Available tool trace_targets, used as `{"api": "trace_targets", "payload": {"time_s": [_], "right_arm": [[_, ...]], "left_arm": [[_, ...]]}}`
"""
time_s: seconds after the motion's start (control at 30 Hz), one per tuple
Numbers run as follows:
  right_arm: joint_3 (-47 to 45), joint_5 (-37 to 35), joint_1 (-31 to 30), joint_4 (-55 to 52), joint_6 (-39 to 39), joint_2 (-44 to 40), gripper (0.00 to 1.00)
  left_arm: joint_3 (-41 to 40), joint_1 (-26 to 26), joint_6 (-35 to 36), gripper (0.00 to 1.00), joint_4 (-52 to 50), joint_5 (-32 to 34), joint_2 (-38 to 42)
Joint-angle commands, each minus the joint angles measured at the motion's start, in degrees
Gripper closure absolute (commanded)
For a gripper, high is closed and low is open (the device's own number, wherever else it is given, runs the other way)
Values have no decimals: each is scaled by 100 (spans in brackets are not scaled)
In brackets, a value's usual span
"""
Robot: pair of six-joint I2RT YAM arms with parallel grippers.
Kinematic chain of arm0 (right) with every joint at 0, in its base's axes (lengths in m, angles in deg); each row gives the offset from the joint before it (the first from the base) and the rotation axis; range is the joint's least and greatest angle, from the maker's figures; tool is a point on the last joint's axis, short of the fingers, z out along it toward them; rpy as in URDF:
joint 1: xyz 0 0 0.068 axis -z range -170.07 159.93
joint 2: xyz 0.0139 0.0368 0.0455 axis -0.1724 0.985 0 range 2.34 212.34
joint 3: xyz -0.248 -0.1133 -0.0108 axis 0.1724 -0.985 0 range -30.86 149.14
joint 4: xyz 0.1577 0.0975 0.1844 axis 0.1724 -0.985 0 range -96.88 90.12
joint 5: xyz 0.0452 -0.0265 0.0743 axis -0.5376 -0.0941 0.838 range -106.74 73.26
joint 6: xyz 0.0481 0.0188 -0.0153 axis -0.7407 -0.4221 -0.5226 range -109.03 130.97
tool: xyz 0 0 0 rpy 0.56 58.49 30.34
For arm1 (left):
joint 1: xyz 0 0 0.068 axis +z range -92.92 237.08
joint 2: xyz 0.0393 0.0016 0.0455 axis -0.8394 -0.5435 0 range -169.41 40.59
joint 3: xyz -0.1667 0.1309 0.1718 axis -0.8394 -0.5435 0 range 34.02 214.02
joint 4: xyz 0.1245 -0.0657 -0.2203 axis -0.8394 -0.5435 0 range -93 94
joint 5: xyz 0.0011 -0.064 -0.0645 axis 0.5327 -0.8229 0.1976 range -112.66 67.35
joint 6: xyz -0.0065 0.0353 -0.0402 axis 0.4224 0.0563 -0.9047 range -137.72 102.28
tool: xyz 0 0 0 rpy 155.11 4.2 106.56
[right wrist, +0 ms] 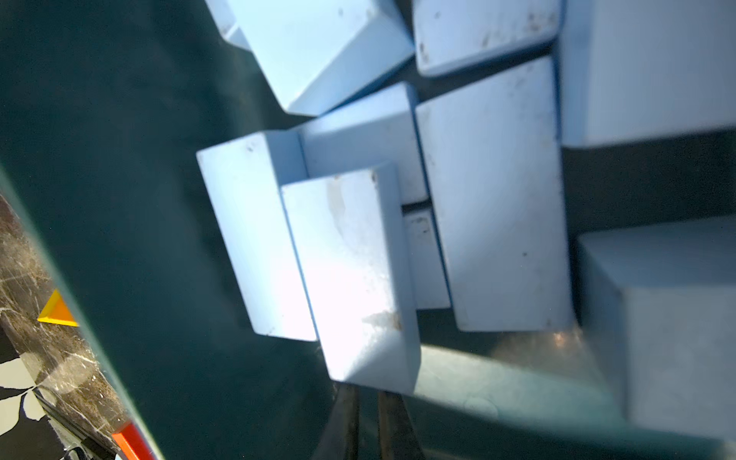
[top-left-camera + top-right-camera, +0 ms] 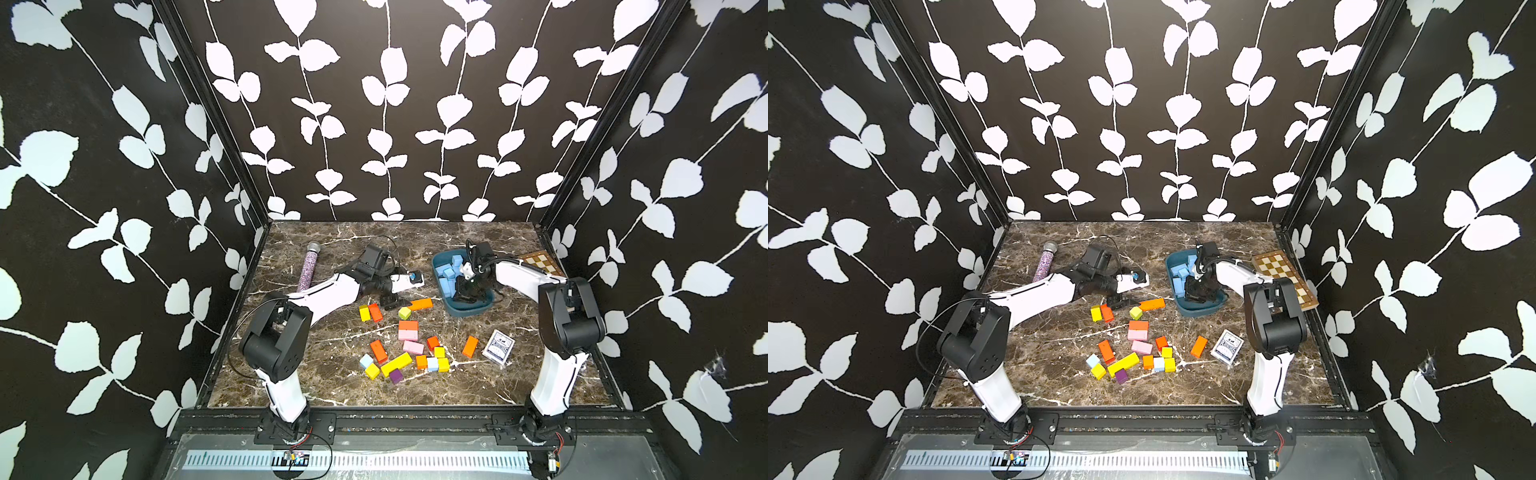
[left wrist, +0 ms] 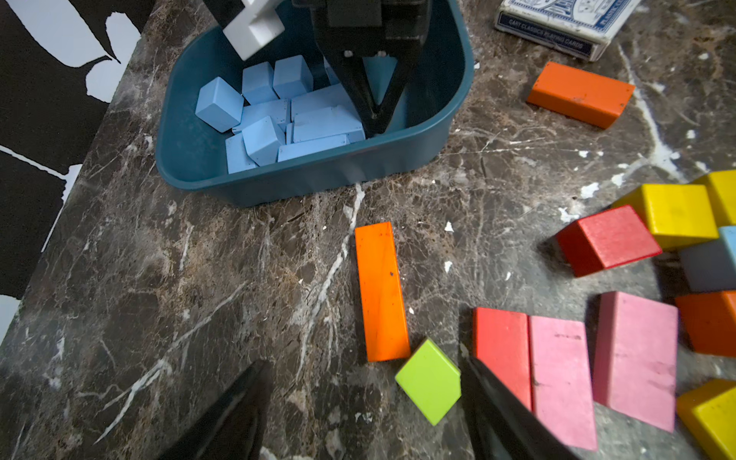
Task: Pick out the blue building blocks
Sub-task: Place the building block in the storage box, then pick up the building block from the center of the board.
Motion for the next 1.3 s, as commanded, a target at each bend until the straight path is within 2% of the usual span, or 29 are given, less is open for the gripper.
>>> {"api": "trace_targets", "payload": {"time_s": [0.0, 0.53, 0.7, 0.83, 1.07, 1.17, 1.27], "right_arm": [[66, -58, -41, 11, 26, 13, 88], [74, -73, -34, 117, 52, -52, 85], [10, -122, -103, -75, 60, -526, 80], [-153, -399, -246, -264, -36, -1102, 77], [-617, -782, -819, 277, -654, -1914, 75], [-739, -853, -1098, 585, -861, -1961, 75], [-780, -863, -1282, 757, -973, -1909, 75]], "left_arm": [[-100, 42, 26, 24, -46, -14, 306], [-51, 61, 94, 24, -141, -28, 304], [83, 294, 586, 24, -907, -181, 365], [162, 607, 1486, 25, -1909, -354, 555], [16, 847, 4344, 27, -4480, -354, 941], [-266, 843, 5239, 31, -5032, -261, 1060], [-526, 835, 5782, 38, -5279, -128, 1089]]}}
